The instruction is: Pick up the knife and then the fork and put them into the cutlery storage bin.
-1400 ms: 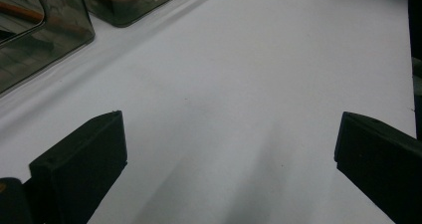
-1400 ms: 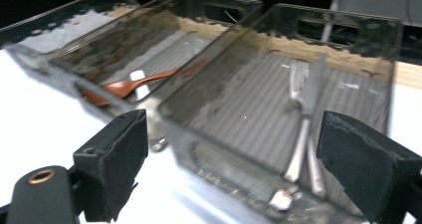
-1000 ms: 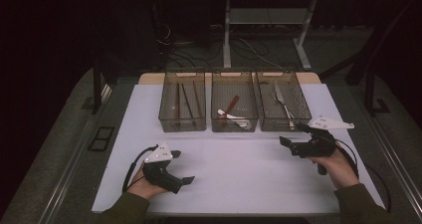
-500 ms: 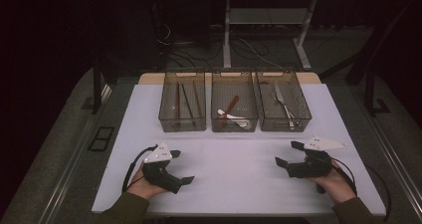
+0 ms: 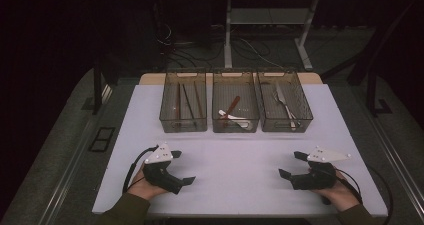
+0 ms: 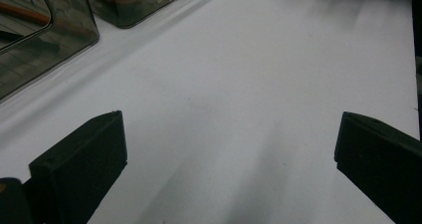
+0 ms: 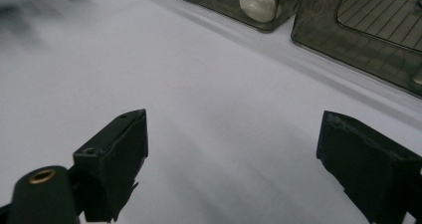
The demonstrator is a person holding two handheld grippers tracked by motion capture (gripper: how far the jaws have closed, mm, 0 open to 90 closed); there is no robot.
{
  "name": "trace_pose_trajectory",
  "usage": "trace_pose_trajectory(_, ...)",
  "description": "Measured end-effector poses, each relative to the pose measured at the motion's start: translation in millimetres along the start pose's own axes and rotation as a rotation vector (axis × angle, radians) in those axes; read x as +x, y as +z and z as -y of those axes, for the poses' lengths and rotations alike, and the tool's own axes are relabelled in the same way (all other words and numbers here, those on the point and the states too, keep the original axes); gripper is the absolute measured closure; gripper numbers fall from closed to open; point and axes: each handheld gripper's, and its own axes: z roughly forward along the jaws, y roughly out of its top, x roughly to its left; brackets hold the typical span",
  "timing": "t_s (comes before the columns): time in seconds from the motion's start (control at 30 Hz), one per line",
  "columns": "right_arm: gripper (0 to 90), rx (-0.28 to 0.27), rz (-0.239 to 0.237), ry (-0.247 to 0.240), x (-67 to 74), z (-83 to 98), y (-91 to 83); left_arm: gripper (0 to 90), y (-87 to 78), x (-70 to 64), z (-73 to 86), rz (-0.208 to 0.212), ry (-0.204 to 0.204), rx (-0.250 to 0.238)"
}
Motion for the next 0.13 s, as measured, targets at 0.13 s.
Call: trace_pose_trajectory(0.13, 13.1, 0.004, 0.004, -0.01, -0.5, 0.3, 1.0, 0.0, -0.2, -0.6, 0.1, -0.003, 0.006, 0.005)
